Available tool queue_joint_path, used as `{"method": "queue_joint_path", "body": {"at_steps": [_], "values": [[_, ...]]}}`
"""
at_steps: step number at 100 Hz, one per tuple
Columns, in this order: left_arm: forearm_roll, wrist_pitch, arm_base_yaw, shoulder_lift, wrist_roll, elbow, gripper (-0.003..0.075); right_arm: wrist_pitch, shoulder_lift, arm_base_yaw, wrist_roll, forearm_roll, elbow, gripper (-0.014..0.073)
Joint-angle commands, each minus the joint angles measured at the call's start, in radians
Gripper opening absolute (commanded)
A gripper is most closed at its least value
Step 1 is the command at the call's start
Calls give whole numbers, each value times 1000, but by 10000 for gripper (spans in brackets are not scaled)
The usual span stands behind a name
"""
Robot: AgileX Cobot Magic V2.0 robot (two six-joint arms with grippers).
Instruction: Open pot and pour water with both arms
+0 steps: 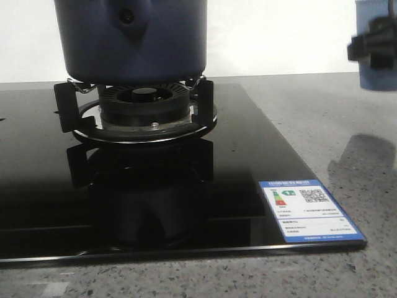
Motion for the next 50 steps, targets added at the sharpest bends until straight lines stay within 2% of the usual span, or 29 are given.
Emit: {"method": "queue_joint_path", "body": {"at_steps": [1, 12, 21, 50], "values": [[4, -93, 3, -31, 1, -37, 347, 55, -81, 22, -7, -61, -102, 277], [5, -97, 3, -31, 1, -37, 347, 214, -102, 68, -7, -136, -200, 277], [5, -102, 3, -31, 1, -37, 347, 334, -103, 120, -7, -148, -290, 277], [5, -111, 3, -31, 1, -37, 347, 524, -82, 282, -9, -294, -508, 277]]}}
